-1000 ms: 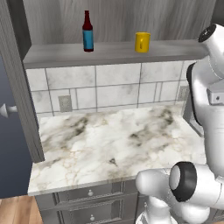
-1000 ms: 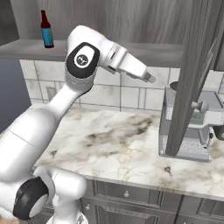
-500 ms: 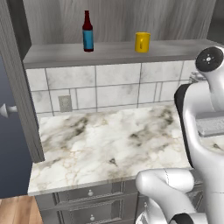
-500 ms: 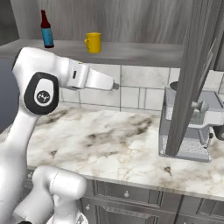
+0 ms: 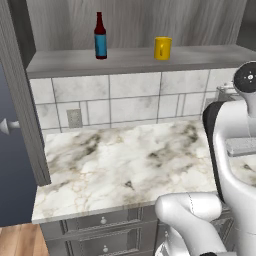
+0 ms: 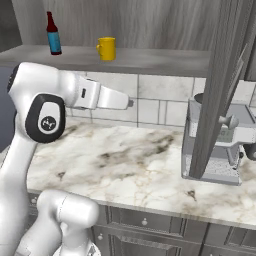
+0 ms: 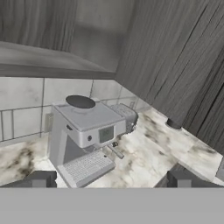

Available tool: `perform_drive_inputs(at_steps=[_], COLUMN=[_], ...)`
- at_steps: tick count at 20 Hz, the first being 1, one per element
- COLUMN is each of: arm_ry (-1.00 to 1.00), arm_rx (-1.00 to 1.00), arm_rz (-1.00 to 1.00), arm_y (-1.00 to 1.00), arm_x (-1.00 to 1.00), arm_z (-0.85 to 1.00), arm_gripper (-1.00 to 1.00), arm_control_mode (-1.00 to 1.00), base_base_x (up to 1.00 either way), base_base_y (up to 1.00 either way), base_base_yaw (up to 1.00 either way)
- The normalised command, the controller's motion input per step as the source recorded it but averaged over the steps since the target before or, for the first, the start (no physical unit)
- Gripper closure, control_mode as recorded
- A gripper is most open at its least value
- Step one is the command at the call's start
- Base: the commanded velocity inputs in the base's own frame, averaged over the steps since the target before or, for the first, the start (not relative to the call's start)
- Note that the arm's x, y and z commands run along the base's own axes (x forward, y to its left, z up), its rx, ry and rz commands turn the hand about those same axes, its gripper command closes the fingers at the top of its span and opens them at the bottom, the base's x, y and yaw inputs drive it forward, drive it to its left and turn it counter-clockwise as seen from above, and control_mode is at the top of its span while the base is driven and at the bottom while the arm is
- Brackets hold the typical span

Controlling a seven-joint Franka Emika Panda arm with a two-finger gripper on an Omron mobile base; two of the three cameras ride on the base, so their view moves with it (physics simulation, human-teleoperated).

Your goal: Open the cabinet directly in front. Then move the beer and the mug to the dining counter with the candle on it.

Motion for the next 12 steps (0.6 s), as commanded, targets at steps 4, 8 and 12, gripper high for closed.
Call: perform_drive_inputs(at_steps=[4,8,12], arm_ry=[0.00,-0.09,-0.13], arm_rx=[0.00,0.00,0.09], arm_rz=[0.00,0.09,0.19], arm_y=[0.00,0.29,0.08], arm_x=[0.00,-0.17,-0.35], arm_z=[0.00,0.07,0.00], arm_gripper=[-1.00,-1.00,-1.00], arm_control_mode=[-1.00,-1.00,-1.00], base_base_x=[0.00,0.00,0.00], base_base_y=[0.00,0.00,0.00], base_base_yaw=[0.00,0.00,0.00])
